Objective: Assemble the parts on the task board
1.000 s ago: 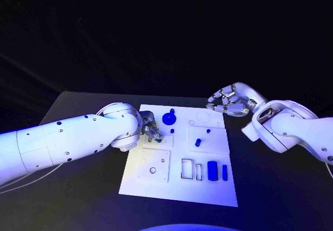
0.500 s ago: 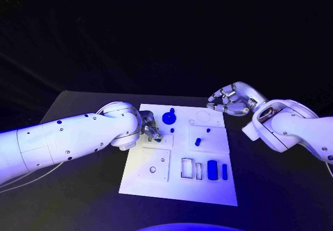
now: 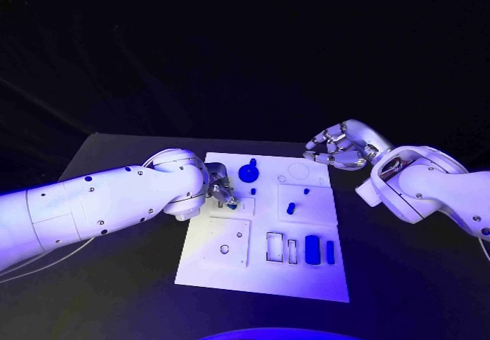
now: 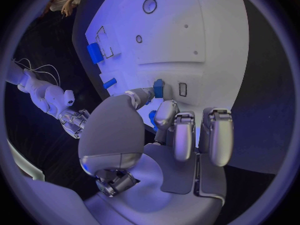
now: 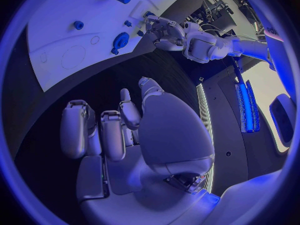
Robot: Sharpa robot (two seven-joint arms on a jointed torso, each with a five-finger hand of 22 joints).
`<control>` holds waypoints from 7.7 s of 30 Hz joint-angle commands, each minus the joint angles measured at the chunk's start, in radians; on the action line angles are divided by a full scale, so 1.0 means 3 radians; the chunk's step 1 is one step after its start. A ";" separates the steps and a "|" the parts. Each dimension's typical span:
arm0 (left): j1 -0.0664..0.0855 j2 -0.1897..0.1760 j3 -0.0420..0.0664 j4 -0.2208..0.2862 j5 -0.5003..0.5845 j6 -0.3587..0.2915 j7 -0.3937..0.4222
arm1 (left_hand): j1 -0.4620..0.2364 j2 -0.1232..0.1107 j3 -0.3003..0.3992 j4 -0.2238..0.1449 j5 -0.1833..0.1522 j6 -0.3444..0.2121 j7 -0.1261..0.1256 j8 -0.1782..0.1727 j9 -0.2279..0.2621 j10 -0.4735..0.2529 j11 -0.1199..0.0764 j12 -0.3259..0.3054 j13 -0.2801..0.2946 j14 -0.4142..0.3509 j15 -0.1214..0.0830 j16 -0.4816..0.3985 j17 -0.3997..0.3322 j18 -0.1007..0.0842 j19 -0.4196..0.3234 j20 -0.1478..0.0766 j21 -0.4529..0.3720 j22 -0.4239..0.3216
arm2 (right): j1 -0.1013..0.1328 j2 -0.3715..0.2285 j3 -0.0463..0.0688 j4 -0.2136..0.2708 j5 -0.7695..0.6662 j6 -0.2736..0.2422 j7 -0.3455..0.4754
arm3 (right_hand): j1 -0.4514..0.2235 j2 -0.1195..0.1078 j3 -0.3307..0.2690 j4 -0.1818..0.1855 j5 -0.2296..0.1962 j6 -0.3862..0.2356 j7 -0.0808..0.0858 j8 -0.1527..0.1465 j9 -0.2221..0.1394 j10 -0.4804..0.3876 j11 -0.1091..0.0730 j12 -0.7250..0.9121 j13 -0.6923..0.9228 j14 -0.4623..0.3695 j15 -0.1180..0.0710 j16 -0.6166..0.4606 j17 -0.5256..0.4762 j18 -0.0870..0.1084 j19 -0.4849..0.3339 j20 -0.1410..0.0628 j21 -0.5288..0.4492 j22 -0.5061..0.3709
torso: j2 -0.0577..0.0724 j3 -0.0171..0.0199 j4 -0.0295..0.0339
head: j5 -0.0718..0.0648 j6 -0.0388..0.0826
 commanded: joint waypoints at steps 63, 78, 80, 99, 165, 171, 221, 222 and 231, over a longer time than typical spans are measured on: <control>-0.0232 -0.0156 0.0006 0.0223 -0.0307 -0.0726 0.0212 | -0.0046 -0.0012 0.0632 -0.0571 0.0045 0.0050 -0.0073 0.0046 0.0258 0.0079 -0.0030 0.0060 0.0068 0.0357 -0.0040 0.0008 0.0877 -0.0050 0.0346 -0.0040 0.0008 0.0878 | -0.0011 -0.0017 0.0000 0.0010 -0.0034 0.0034 0.0035 | -0.0027 0.0029 -0.0024 0.0005 0.0025 -0.0005 -0.0009 0.0024 0.0005 -0.0017 0.0003 -0.0010 -0.0003 0.0223 -0.0029 -0.0015 0.0391 0.0033 -0.0013 0.0001 -0.0021 0.0382 | 0.0002 0.0001 0.0002 | -0.0031 -0.0047; -0.0232 -0.0150 0.0006 0.0204 -0.0254 -0.0408 0.0123 | -0.0044 -0.0033 0.0644 -0.0582 0.0044 0.0054 -0.0077 0.0046 0.0268 0.0073 -0.0034 0.0042 0.0050 0.0357 -0.0043 0.0008 0.0877 -0.0050 0.0346 -0.0043 0.0008 0.0878 | -0.0012 -0.0015 0.0000 0.0008 -0.0034 0.0038 0.0034 | -0.0033 0.0037 -0.0025 0.0006 0.0028 -0.0005 -0.0010 0.0025 0.0005 -0.0015 0.0002 -0.0008 -0.0001 0.0223 -0.0029 -0.0016 0.0391 0.0032 -0.0011 0.0001 -0.0020 0.0384 | 0.0000 -0.0001 0.0004 | -0.0036 -0.0056; -0.0232 -0.0150 0.0007 0.0203 -0.0251 -0.0394 0.0112 | -0.0043 -0.0038 0.0647 -0.0584 0.0045 0.0055 -0.0078 0.0046 0.0270 0.0073 -0.0035 0.0041 0.0049 0.0357 -0.0044 0.0008 0.0877 -0.0050 0.0346 -0.0044 0.0008 0.0878 | -0.0012 -0.0014 0.0000 0.0006 -0.0034 0.0038 0.0034 | -0.0033 0.0037 -0.0025 0.0006 0.0028 -0.0005 -0.0010 0.0025 0.0005 -0.0015 0.0002 -0.0008 -0.0001 0.0223 -0.0029 -0.0016 0.0391 0.0032 -0.0011 0.0001 -0.0020 0.0384 | 0.0000 -0.0002 0.0003 | -0.0039 -0.0059; -0.0230 -0.0134 0.0008 0.0188 -0.0192 -0.0394 0.0052 | -0.0064 -0.0054 0.0646 -0.0571 0.0042 0.0063 -0.0079 0.0046 0.0281 0.0083 -0.0035 0.0049 0.0057 0.0357 -0.0045 0.0008 0.0877 -0.0050 0.0346 -0.0047 0.0008 0.0878 | -0.0013 -0.0015 0.0000 0.0009 -0.0034 0.0037 0.0036 | -0.0033 0.0037 -0.0025 0.0006 0.0028 -0.0005 -0.0010 0.0025 0.0005 -0.0015 0.0002 -0.0008 -0.0001 0.0223 -0.0029 -0.0016 0.0391 0.0032 -0.0011 0.0001 -0.0020 0.0384 | 0.0000 0.0002 0.0004 | -0.0038 -0.0057; -0.0223 -0.0043 0.0033 0.0056 -0.0042 -0.0272 -0.0137 | -0.0323 -0.0006 -0.0891 0.0278 0.0003 0.0249 -0.0168 -0.0087 0.0421 0.0146 -0.0097 0.0179 0.0191 0.0357 -0.0099 0.0008 0.0877 -0.0050 0.0346 -0.0096 0.0008 0.0878 | -0.0012 -0.0046 0.0000 0.0031 -0.0034 0.0022 0.0029 | -0.0070 0.0034 -0.0049 0.0011 0.0026 -0.0012 -0.0009 0.0027 0.0004 -0.0021 0.0003 -0.0014 -0.0013 0.0222 -0.0029 -0.0023 0.0383 0.0034 -0.0013 0.0000 -0.0033 0.0379 | 0.0001 -0.0001 0.0004 | -0.0046 -0.0047; -0.0223 -0.0059 0.0064 0.0078 -0.0038 -0.0304 -0.0138 | -0.0363 0.0061 -0.1167 0.0286 0.0005 0.0249 -0.0162 -0.0096 0.0433 0.0136 -0.0091 0.0174 0.0183 0.0357 -0.0094 0.0008 0.0877 -0.0050 0.0346 -0.0093 0.0008 0.0878 | -0.0013 -0.0045 0.0000 0.0026 -0.0034 0.0020 0.0030 | -0.0071 0.0034 -0.0050 0.0011 0.0026 -0.0013 -0.0009 0.0027 0.0004 -0.0022 0.0003 -0.0014 -0.0014 0.0221 -0.0029 -0.0024 0.0381 0.0034 -0.0013 0.0000 -0.0032 0.0380 | -0.0001 0.0000 0.0002 | -0.0044 -0.0046; 0.0308 0.0145 0.0202 -0.0727 0.0031 -0.0002 -0.0101 | -0.0200 0.0167 -0.1601 0.0292 0.0006 0.0138 -0.0066 -0.0349 0.0255 -0.0025 -0.0010 -0.0021 -0.0022 0.0357 -0.0028 0.0008 0.0877 -0.0050 0.0346 -0.0042 0.0008 0.0878 | -0.0014 -0.0034 0.0000 0.0001 -0.0035 -0.0003 0.0034 | -0.0083 0.0034 -0.0058 0.0010 0.0024 -0.0014 -0.0010 0.0028 0.0004 -0.0024 0.0003 -0.0016 -0.0018 0.0221 -0.0029 -0.0028 0.0377 0.0035 -0.0014 0.0000 -0.0038 0.0377 | 0.0005 -0.0004 0.0004 | 0.0028 0.0068; 0.0308 0.0165 0.0199 -0.0767 0.0030 0.0017 -0.0101 | -0.0203 0.0170 -0.1623 0.0292 0.0006 0.0140 -0.0064 -0.0359 0.0244 -0.0026 -0.0007 -0.0021 -0.0023 0.0357 -0.0026 0.0008 0.0877 -0.0050 0.0346 -0.0040 0.0008 0.0878 | -0.0014 -0.0034 0.0000 0.0002 -0.0035 -0.0003 0.0034 | -0.0083 0.0034 -0.0058 0.0010 0.0024 -0.0014 -0.0010 0.0028 0.0004 -0.0024 0.0003 -0.0016 -0.0018 0.0221 -0.0029 -0.0028 0.0377 0.0035 -0.0014 0.0000 -0.0038 0.0377 | 0.0006 -0.0005 0.0002 | 0.0031 0.0066; 0.0292 0.0283 0.0162 -0.0979 0.0030 0.0164 -0.0099 | -0.0212 0.0199 -0.1803 0.0290 0.0004 0.0130 -0.0037 -0.0457 0.0139 -0.0034 0.0016 -0.0020 -0.0030 0.0357 -0.0006 0.0008 0.0877 -0.0050 0.0346 -0.0023 0.0008 0.0878 | -0.0014 -0.0030 0.0000 0.0002 -0.0035 -0.0008 0.0040 | -0.0083 0.0034 -0.0058 0.0010 0.0024 -0.0014 -0.0010 0.0028 0.0004 -0.0024 0.0003 -0.0016 -0.0018 0.0221 -0.0029 -0.0028 0.0377 0.0035 -0.0014 0.0000 -0.0038 0.0377 | 0.0004 -0.0004 0.0005 | 0.0027 0.0046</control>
